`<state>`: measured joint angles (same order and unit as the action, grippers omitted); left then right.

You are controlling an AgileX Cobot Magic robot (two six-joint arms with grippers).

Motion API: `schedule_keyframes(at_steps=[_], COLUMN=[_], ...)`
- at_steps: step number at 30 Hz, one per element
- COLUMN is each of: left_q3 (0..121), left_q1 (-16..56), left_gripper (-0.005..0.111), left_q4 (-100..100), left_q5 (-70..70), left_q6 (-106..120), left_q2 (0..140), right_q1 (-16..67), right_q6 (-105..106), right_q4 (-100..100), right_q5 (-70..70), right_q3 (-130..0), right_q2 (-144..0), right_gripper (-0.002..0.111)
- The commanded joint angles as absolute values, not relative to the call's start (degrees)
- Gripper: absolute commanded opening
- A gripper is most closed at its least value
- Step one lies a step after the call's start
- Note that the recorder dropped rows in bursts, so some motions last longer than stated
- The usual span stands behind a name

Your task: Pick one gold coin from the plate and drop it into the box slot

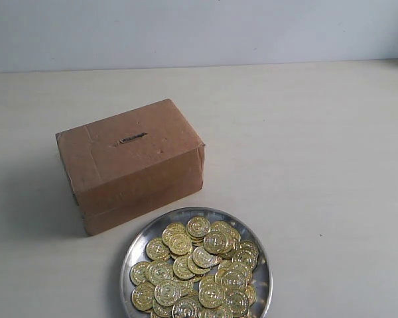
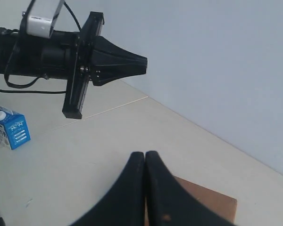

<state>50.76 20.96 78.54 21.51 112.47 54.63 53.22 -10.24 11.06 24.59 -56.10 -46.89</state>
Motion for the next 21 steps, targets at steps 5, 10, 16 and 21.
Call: schedule_keyframes(at_steps=[5,10,16,21], left_q3=[50.64,48.4,44.74,40.0], left_q1=[21.12,21.0,16.77,8.84], left_gripper=[0.0,0.0,0.0,0.0], left_q4=[78.75,78.75,78.75,78.75], left_q5=[21.13,20.46,21.59,21.14], left_q6=[112.0,112.11,112.11,112.11], left_q2=[52.08,46.48,36.76,26.55], right_q1=[53.27,49.44,37.19,26.4], right_q6=[-10.5,-10.5,-10.61,-10.61], right_q4=[10.94,5.89,6.05,6.05], right_q5=[23.84,23.84,23.84,23.84], right_q3=[-56.43,-56.43,-56.43,-56.43], right_q2=[-46.33,-43.67,-38.24,-31.69], right_gripper=[0.0,0.0,0.0,0.0])
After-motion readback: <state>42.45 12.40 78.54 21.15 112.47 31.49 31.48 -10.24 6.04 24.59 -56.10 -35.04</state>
